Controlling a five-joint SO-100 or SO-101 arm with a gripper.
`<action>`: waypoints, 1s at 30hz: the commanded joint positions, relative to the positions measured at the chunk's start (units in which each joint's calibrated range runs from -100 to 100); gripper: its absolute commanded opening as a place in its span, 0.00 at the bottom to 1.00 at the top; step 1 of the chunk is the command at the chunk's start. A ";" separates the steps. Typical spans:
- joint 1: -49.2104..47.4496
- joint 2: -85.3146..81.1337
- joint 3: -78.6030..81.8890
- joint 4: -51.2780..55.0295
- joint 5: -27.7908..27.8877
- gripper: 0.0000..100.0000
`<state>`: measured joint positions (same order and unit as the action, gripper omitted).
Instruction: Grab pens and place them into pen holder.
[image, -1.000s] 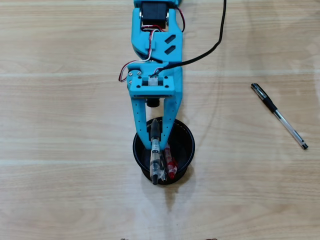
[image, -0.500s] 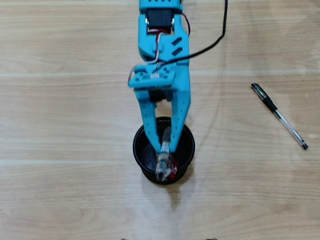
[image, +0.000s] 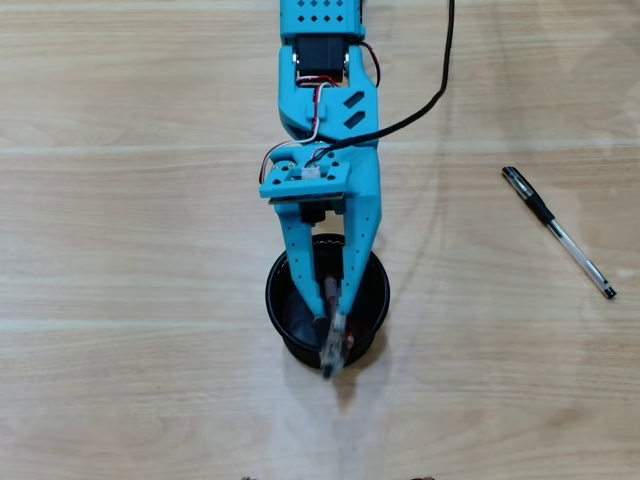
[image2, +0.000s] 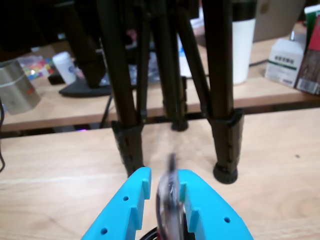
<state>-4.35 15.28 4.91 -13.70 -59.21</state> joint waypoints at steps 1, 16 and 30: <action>0.15 -0.74 -1.07 -1.39 0.09 0.08; -21.54 -2.85 -38.19 70.64 22.67 0.12; -37.67 32.14 -60.46 87.91 10.23 0.24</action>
<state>-41.75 46.85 -52.28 73.64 -48.25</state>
